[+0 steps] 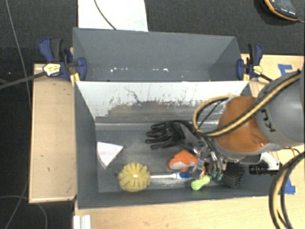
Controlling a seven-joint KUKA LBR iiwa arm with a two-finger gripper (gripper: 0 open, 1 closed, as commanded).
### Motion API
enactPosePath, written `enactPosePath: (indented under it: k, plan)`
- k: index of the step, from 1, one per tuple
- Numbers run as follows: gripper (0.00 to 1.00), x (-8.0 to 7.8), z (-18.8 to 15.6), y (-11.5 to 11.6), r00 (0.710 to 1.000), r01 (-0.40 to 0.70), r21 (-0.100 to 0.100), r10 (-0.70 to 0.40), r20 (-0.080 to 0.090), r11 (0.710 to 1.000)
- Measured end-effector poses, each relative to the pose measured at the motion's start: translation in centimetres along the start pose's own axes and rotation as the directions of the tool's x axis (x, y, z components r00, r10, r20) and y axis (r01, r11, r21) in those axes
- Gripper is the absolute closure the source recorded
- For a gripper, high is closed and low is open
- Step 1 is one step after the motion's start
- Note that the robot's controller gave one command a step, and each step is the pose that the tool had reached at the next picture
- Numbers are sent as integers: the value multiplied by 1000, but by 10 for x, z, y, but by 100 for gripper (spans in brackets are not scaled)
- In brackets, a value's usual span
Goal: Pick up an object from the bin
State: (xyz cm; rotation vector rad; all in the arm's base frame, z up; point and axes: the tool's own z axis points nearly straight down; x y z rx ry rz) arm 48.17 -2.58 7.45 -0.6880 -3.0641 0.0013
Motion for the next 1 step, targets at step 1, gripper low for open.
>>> enactPosePath:
  k: [1]
  plan:
    - [100,1,-27,0,1000,1,1,-1,-3,1000]
